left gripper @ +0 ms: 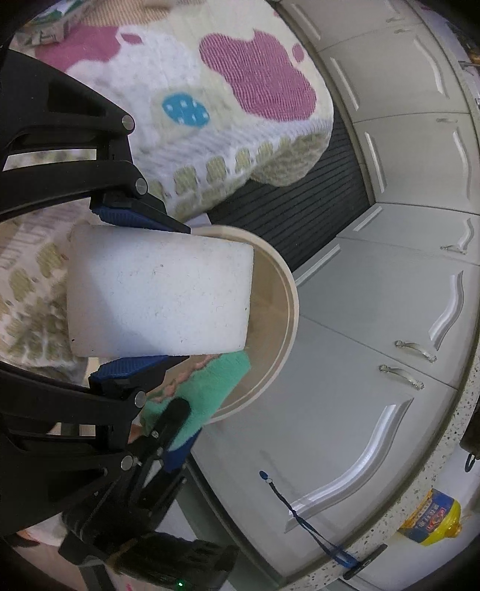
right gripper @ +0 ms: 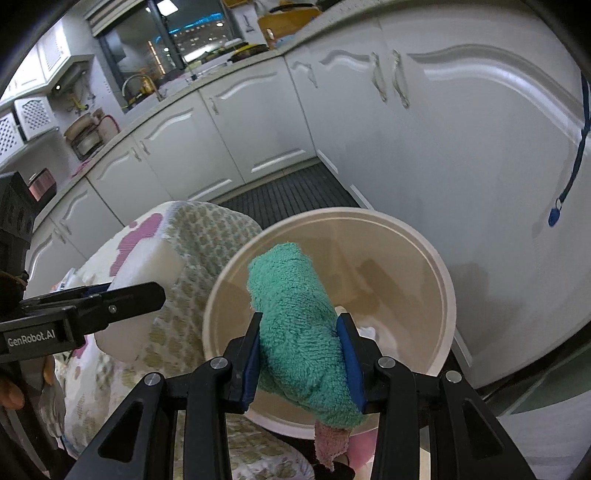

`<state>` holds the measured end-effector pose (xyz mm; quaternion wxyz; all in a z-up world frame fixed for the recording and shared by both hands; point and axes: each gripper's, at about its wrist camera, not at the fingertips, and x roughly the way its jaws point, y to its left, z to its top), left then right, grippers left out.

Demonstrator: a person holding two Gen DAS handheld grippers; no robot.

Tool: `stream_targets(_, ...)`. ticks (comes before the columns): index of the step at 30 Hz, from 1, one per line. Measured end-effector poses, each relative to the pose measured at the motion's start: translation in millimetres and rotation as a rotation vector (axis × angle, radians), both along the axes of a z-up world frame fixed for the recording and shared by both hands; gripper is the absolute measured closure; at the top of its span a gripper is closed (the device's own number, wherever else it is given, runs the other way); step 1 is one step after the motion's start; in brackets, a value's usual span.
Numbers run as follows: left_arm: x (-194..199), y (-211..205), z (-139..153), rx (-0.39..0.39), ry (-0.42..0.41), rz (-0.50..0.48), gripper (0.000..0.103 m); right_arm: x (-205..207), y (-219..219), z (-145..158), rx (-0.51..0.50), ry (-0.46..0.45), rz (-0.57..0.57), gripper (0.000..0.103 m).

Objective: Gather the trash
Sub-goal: 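Open both grippers to drop the towel and sponge into the bucket, then move both tools back over the table toward the remaining trash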

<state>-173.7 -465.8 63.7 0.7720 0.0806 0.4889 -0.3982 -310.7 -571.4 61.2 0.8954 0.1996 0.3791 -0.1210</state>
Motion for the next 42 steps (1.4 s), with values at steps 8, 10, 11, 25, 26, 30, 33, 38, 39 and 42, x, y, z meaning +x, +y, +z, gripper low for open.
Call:
stream_targets(8,10.4,-16.4,-13.6,-0.060,0.074,-0.032,0.045,5.1,-10.1,-2.5,-0.011,0.005,-0.061,0.052)
stream_targets(10,12.2,-14.0,-15.6,-0.055,0.077,-0.023,0.041,3.5,-10.5,-2.3,-0.022,0.010,-0.065,0.052)
stream_targets(11,12.4,-13.0,-15.7,-0.053,0.075,-0.020,0.040,2.8,-10.6,-2.6,-0.025,0.013,-0.065,0.052)
stream_targets(25,3.4,3.8,-1.4,-0.056,0.029,-0.009,0.038,3.8,-2.9,-1.6,-0.003,0.025,-0.056,0.052)
stream_targets(26,2.2,6.5,-0.2,-0.053,0.021,-0.008,0.038,4.2,-0.9,-0.4,-0.007,0.024,-0.053,0.052)
stream_targets(30,-2.5,14.9,5.6,-0.043,-0.022,0.000,0.038,5.7,8.2,5.2,-0.020,0.016,-0.041,0.052)
stream_targets(33,-6.1,22.0,11.6,-0.043,-0.042,0.009,0.038,7.2,15.3,10.1,-0.033,0.013,-0.032,0.052)
stream_targets(38,-12.9,39.5,24.8,-0.054,-0.078,0.037,0.038,9.7,26.9,19.0,-0.051,0.008,-0.012,0.052)
stream_targets(39,-14.0,42.3,26.9,-0.057,-0.083,0.041,0.038,9.8,29.4,20.4,-0.054,0.007,-0.009,0.051)
stream_targets(42,-18.5,54.8,35.1,-0.070,-0.094,0.054,0.038,10.2,39.3,26.9,-0.064,-0.005,0.004,0.051)
